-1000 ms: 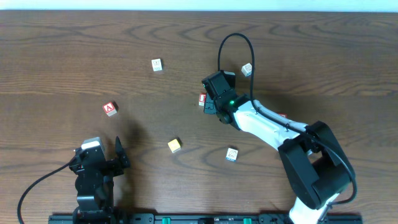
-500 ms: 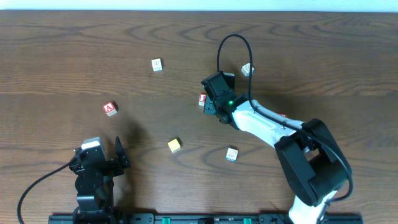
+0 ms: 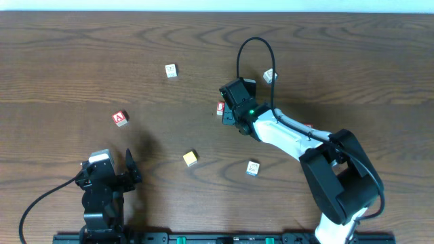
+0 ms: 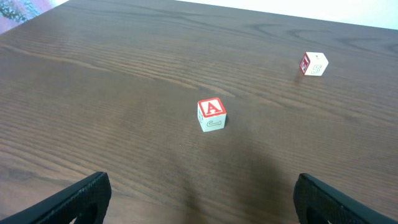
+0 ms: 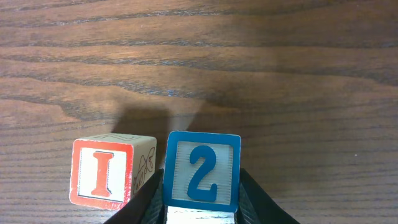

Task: Spell out Ai2
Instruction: 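Lower the 2 block next to I and open right gripper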

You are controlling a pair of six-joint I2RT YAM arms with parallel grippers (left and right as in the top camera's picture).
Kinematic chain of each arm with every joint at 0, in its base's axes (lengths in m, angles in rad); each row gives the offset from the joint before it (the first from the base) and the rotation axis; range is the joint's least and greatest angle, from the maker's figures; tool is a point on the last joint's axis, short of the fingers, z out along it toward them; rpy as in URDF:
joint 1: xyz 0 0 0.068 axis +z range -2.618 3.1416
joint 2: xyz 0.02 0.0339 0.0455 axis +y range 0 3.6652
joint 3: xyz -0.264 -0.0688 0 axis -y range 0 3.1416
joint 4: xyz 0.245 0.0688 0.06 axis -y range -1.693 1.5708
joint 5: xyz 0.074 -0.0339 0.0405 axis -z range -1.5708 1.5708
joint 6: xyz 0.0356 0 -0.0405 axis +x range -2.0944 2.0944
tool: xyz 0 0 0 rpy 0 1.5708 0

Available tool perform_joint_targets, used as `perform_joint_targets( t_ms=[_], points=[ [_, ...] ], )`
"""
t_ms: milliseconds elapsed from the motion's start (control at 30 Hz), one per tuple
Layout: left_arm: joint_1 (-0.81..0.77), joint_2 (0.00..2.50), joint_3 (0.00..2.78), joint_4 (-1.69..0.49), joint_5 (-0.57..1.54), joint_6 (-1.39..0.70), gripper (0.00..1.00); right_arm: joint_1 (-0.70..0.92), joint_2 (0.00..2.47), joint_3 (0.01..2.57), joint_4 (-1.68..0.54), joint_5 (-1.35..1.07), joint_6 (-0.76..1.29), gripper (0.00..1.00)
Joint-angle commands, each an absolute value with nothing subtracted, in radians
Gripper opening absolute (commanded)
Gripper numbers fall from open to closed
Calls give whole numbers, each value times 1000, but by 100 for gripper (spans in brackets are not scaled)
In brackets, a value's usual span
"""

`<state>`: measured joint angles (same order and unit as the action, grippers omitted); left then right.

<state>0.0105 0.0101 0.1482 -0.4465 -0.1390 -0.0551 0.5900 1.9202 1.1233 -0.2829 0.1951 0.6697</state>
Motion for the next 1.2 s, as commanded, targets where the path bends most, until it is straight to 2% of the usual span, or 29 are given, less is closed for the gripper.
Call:
perform_joint_targets(
  t_ms=[0, 600, 1033, 1100, 1133, 1167],
  points=[
    [13, 4, 128, -451, -157, -63, 95, 575, 1931, 1122, -279, 212, 664, 31],
    [13, 4, 128, -451, -157, -64, 95, 574, 1931, 1122, -268, 214, 664, 38],
    [13, 4, 128, -451, -157, -63, 95, 567, 1930, 1127, -60, 420, 632, 48],
    [13, 4, 128, -451, -157, -64, 95, 558, 1922, 1146, -64, 423, 630, 45],
    [13, 4, 128, -451, -157, -64, 95, 553, 1913, 1155, -81, 423, 630, 38],
    [13, 4, 128, -451, -157, -64, 95, 545, 1901, 1164, -107, 423, 631, 21]
  ],
)
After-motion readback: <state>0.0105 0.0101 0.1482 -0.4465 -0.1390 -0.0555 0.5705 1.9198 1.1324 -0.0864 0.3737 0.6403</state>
